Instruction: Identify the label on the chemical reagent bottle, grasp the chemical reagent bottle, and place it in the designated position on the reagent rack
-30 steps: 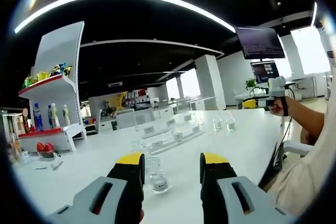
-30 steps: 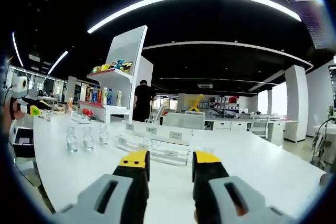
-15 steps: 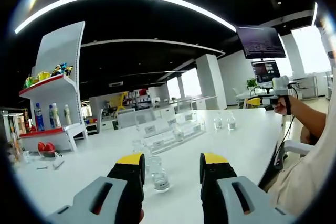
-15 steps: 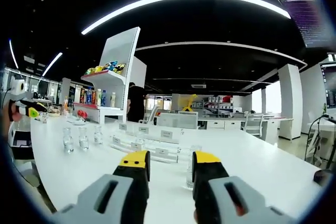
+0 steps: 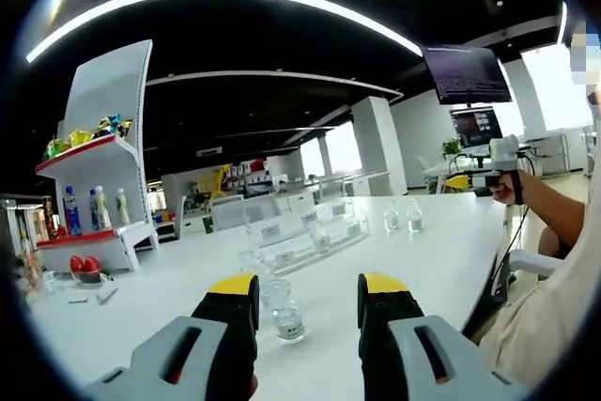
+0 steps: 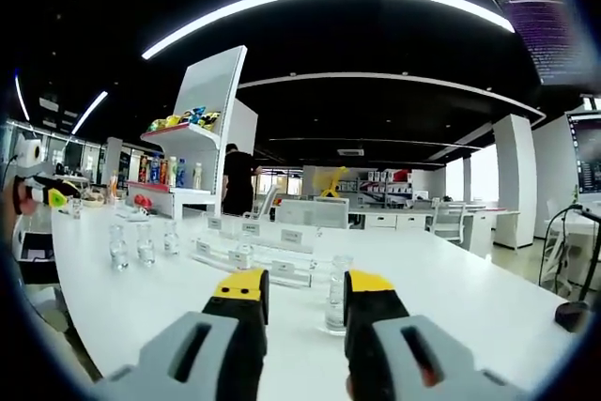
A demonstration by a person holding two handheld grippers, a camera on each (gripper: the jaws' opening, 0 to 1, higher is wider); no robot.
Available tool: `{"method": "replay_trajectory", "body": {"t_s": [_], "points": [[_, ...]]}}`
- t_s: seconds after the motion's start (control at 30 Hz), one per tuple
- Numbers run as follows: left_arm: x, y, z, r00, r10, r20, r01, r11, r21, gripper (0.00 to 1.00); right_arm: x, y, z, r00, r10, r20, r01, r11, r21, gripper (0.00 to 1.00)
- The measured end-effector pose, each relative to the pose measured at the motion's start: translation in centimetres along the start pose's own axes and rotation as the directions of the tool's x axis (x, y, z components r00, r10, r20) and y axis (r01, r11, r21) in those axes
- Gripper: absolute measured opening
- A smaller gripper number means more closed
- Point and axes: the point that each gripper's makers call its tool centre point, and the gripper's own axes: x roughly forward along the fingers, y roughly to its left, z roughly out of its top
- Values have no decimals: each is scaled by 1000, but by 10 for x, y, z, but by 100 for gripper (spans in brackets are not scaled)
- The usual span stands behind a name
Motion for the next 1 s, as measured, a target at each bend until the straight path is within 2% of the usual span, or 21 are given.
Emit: {"method": "replay_trajectory", "body": {"t_s": [0.2, 0.73, 1.0], "points": [[0, 1, 1, 1000, 4, 0, -4, 1000, 1, 43, 0, -3, -4, 1000, -13, -13, 13, 1000, -27, 31], [0, 8, -2, 1000, 16, -4, -16, 1000, -4, 43, -4, -7, -3, 1000, -3, -24, 3, 1000, -15, 32], [0, 7, -5, 1000, 10, -13, -10, 1000, -4, 43, -9, -17, 5, 1000, -8, -28, 6, 999, -44, 32]]}}
